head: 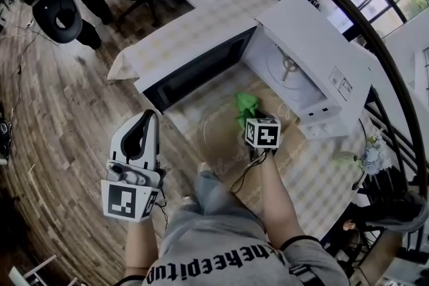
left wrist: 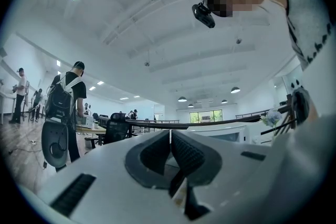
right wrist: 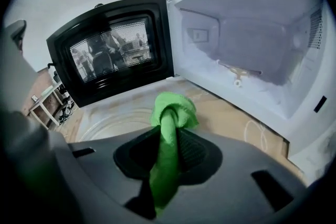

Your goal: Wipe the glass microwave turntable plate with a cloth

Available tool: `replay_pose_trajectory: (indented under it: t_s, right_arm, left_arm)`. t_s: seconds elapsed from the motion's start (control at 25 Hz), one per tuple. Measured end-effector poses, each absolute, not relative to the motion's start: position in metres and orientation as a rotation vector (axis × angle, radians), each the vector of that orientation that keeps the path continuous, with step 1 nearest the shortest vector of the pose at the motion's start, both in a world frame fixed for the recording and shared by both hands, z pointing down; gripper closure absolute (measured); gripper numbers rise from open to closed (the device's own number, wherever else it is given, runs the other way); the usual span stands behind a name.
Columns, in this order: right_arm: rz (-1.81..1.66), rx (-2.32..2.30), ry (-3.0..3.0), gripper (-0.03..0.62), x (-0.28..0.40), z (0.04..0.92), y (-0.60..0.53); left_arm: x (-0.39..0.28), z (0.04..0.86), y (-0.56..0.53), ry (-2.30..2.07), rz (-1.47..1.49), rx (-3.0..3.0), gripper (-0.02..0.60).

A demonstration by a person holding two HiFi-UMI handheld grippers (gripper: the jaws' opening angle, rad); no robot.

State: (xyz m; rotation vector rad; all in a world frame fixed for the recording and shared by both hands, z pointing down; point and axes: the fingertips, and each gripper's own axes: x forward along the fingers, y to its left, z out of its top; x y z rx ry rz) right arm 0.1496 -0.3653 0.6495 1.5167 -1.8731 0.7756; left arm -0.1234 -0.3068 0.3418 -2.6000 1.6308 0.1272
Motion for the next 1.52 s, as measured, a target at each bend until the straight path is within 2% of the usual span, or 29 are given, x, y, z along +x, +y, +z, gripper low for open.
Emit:
replay_pose_trajectory:
  t_s: [0.32, 0.68, 0.84, 1.16, 1.52]
  right_arm:
    - [0.806, 1.556, -1.855, 0.51, 0.15, 0.645, -0.361]
    - [0.798, 1.226, -2.084, 0.507, 0.014, 0.641, -0.317]
    - [0.782, 1.145, -2.109, 0.507, -0.018, 0.643, -0.308]
    - [0.775, 1.155, -2.101, 0.508, -0.014, 0.649, -0.305]
    - [0.806, 1.294, -2.045, 0.508, 0.04, 0.651, -0.314]
  left_arm:
    - [-0.13, 0.34, -0.3, 1.637, 0.132, -2.591, 0.569]
    - [-0.139, 0.341, -0.292, 1.653, 0.127, -2.582, 0.569]
    - [-0.146, 0.341, -0.288, 1.671, 0.122, -2.571, 0.569]
    - [-0.15, 0.335, -0.282, 1.671, 0.125, -2.562, 0.569]
    - [-0.144, 0.335, -0.282, 1.656, 0.129, -2.57, 0.569]
